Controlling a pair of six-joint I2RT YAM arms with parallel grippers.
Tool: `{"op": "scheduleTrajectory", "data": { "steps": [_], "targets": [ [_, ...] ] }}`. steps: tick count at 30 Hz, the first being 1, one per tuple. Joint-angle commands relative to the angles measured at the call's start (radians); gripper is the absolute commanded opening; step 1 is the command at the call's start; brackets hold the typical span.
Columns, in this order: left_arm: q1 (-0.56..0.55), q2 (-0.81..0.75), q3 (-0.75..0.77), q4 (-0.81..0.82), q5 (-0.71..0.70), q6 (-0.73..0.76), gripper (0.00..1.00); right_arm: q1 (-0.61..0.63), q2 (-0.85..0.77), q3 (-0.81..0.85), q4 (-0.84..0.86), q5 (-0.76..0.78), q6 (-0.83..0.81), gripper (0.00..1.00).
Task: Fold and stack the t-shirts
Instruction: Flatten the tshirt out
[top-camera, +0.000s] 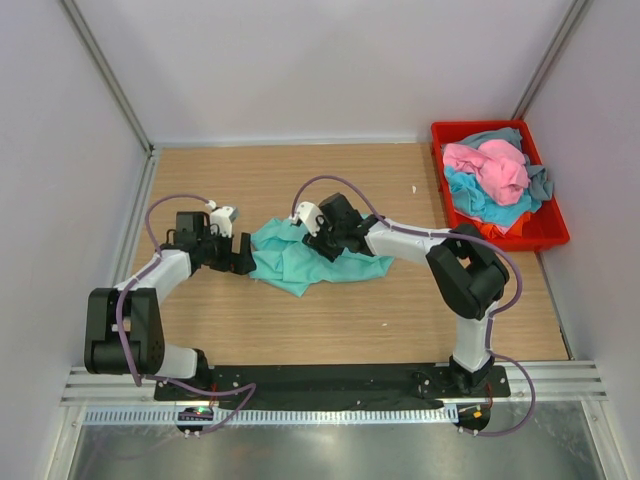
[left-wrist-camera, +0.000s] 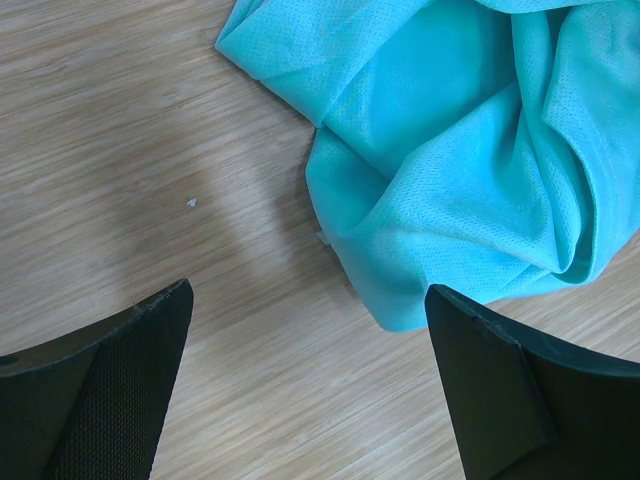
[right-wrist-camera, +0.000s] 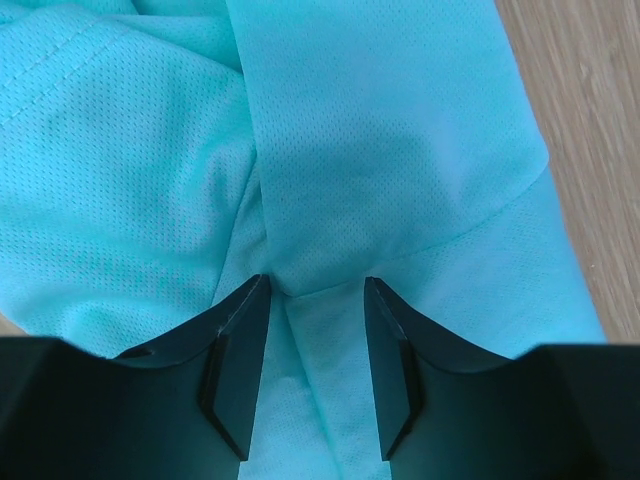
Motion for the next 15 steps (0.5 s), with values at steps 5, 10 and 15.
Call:
{"op": "scheduleTrajectory", "data": {
  "steps": [5, 10, 15],
  "targets": [
    [0.006, -0.012, -0.008, 0.032, 0.023, -0.006, 0.99, 0.002, -0.063, -0.003, 0.044, 0.0, 0.002, 0.51],
    [0.005, -0.018, -0.013, 0.032, 0.024, -0.006, 0.99, -0.001, -0.051, -0.003, 0.056, 0.02, -0.001, 0.51],
    [0.005, -0.021, -0.017, 0.032, 0.021, -0.005, 0.99, 0.0, -0.014, 0.015, 0.064, 0.052, -0.001, 0.49]
  ]
}}
